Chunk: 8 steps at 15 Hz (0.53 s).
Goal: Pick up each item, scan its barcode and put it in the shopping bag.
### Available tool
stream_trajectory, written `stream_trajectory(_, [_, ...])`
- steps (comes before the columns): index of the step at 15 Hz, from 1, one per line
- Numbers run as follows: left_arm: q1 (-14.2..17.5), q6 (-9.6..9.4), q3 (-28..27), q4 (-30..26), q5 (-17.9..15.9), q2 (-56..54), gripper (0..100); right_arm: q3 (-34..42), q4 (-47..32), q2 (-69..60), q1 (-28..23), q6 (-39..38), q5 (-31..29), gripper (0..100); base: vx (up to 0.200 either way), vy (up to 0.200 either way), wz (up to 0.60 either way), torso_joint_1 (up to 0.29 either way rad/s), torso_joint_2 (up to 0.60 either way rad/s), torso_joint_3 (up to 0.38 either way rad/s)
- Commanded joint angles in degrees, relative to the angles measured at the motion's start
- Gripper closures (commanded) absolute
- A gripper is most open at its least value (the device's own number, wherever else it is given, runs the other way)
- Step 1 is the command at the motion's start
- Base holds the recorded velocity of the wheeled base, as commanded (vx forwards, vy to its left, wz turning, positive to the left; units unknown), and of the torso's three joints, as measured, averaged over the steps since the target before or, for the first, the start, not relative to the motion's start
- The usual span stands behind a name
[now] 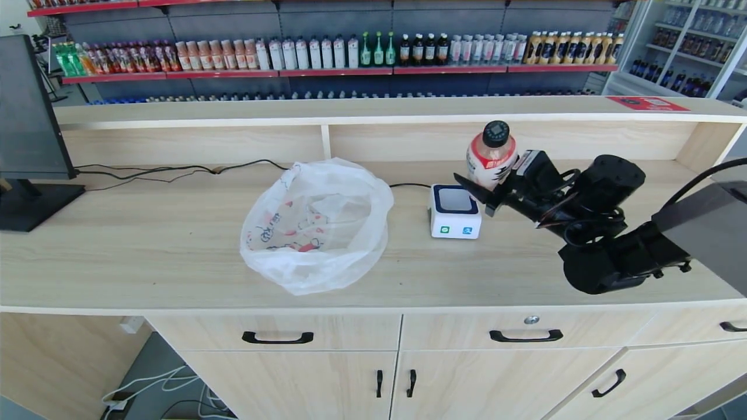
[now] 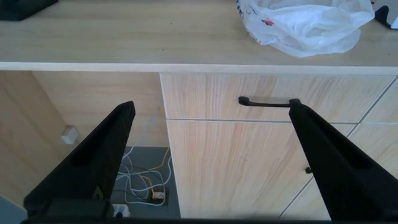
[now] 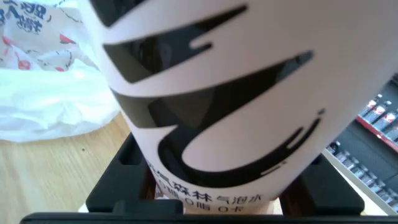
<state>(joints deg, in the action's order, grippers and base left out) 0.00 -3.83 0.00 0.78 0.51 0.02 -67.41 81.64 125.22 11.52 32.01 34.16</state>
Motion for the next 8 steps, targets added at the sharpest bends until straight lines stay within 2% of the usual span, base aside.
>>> stream_trajectory(1, [0.00, 0.05, 0.00, 0.01, 0.02, -0.02, 0, 12.66, 4.05, -12.99, 4.65, -7.05, -7.70, 100, 0.000, 0.000, 0.00, 0.000, 0.00, 0.000])
stream_trajectory(3, [0.00, 0.58, 0.00, 0.01, 0.02, -0.02, 0, 23.73, 4.23, -21.69, 7.55, -15.14, -11.83, 100, 0.000, 0.000, 0.00, 0.000, 0.00, 0.000])
stream_trajectory(5, [0.00, 0.66, 0.00, 0.01, 0.02, -0.02, 0, 33.31, 3.79, -31.00, 8.08, -20.67, -15.88, 100, 0.000, 0.000, 0.00, 0.000, 0.00, 0.000])
stream_trajectory(8, [0.00, 2.25, 0.00, 0.01, 0.02, -0.02, 0, 41.22, -0.69, -41.64, 8.34, -25.42, -22.20, 100, 0.000, 0.000, 0.00, 0.000, 0.00, 0.000])
